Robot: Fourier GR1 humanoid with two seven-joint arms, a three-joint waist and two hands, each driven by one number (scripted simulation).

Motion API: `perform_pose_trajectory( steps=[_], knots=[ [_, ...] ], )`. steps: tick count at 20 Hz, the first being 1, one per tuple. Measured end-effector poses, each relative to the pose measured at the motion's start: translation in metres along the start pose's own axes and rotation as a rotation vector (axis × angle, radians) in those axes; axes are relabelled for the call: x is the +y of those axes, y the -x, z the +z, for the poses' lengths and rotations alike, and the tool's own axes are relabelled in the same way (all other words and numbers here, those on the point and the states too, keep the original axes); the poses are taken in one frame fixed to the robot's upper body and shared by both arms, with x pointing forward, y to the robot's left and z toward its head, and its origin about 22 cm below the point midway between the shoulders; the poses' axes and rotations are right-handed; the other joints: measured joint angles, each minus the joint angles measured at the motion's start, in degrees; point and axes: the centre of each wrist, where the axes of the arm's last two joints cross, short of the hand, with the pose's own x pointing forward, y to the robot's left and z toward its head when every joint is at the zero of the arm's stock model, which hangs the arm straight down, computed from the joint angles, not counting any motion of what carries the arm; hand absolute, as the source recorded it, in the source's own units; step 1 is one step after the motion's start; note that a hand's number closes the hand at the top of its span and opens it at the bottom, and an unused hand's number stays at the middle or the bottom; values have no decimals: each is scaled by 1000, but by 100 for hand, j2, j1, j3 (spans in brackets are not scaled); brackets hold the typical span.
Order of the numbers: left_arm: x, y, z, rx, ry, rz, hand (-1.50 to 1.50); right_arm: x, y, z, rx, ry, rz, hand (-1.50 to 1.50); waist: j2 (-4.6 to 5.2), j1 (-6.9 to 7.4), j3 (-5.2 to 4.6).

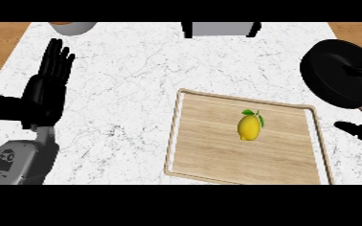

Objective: Pick the lemon from the tray and place it in the pot

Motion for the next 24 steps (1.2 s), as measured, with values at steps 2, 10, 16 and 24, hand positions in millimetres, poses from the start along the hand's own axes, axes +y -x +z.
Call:
perform_pose_trajectory(
  steps=[2,10,16,24],
  knots=[
    [-3,2,-1,-3,4,-2,0,1,-3,7,-20,-40,47,-150,-5,6,-1],
    [-3,-11,-6,-9,21,2,0,-1,-43,0,89,-278,276,-150,-17,73,-12],
    [-2,-9,-7,-11,28,6,0,28,-80,-20,171,-403,367,-150,-10,99,-12],
    [-10,-7,-8,-7,29,6,0,75,-95,-39,297,-489,403,-150,-2,119,-8]
  ],
)
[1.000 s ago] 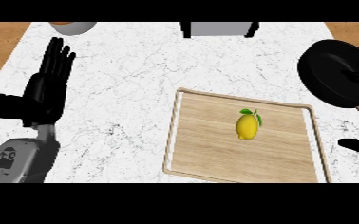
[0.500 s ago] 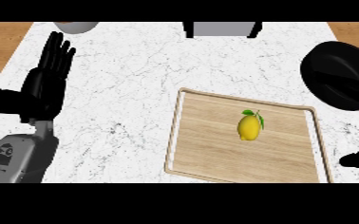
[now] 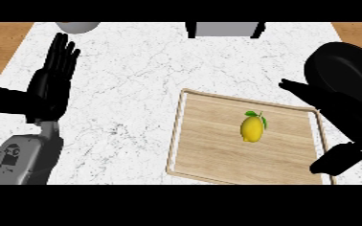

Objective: Pick the lemon from the tray and place it in the pot

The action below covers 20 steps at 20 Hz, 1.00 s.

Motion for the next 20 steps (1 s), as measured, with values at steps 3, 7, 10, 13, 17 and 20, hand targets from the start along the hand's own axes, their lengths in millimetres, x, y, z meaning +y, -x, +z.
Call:
perform_pose_trajectory(
  steps=[3,7,10,13,17,20],
  knots=[
    [4,-7,3,-1,-1,-5,0,8,-3,-8,30,-35,-8,-150,-2,1,2],
    [3,-7,1,1,-4,-4,0,27,-6,-20,33,-64,-8,-150,0,-11,4],
    [2,-4,-3,6,-3,-3,0,37,-10,-23,21,-67,-2,-150,-1,-25,4],
    [0,-4,2,1,-3,-7,0,43,-11,-31,-2,-52,2,-150,-2,-17,4],
    [5,-2,0,-1,1,-3,0,51,-14,-40,-13,-41,12,-150,-1,-23,4],
    [4,5,2,-1,-2,-2,0,58,-15,-40,16,-39,32,-150,-3,-28,4]
  ],
)
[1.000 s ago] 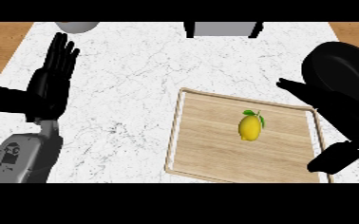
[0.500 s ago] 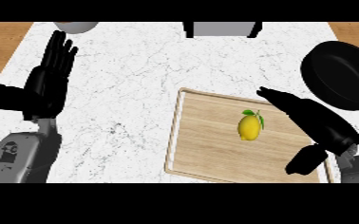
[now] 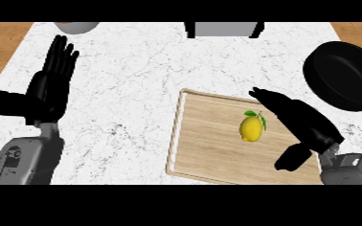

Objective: Pick the lemon from the tray and place it in the pot

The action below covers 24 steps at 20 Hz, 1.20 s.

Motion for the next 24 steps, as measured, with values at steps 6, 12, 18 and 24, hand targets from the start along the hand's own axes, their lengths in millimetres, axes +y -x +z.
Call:
perform_pose_trajectory(
  steps=[6,12,18,24],
  knots=[
    [3,-8,3,-3,-4,-3,0,16,4,-14,61,-1,23,-150,0,9,1],
    [3,0,5,-8,1,-3,0,36,14,-32,52,-6,17,-150,3,11,1],
    [-2,-7,-2,-3,0,-4,0,45,15,-54,31,-5,30,-150,-38,15,-58],
    [-2,-4,-2,-4,2,-4,0,48,6,-65,-87,-31,88,150,-47,10,-78]
  ],
)
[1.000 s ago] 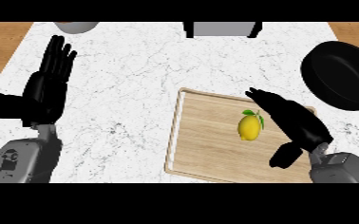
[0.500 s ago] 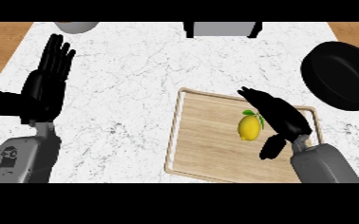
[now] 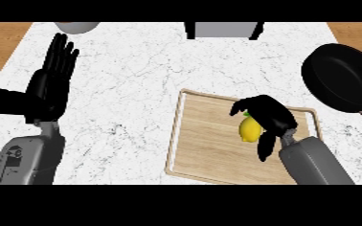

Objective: Pick the lemon from the tray and place it in the pot

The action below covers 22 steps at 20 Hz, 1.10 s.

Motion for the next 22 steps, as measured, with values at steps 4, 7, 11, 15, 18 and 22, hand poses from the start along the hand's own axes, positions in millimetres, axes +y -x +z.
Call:
perform_pose_trajectory(
  steps=[4,7,11,15,18,22],
  knots=[
    [-5,0,7,5,1,3,0,7,-5,-5,-46,17,49,150,-25,9,-32],
    [-5,-1,6,8,-2,4,0,8,-10,-6,-56,24,76,150,-31,-7,-39],
    [0,-1,2,6,-4,3,0,8,-14,-2,-45,80,105,150,-22,-31,-24],
    [-2,-1,3,4,4,7,0,-10,-31,-12,72,185,110,150,21,18,23],
    [-9,-3,2,-9,37,14,0,-39,-30,-32,281,303,51,150,118,223,49],
    [-19,-7,-1,-30,71,24,0,-82,-26,-49,547,454,-28,150,233,460,60]
  ],
)
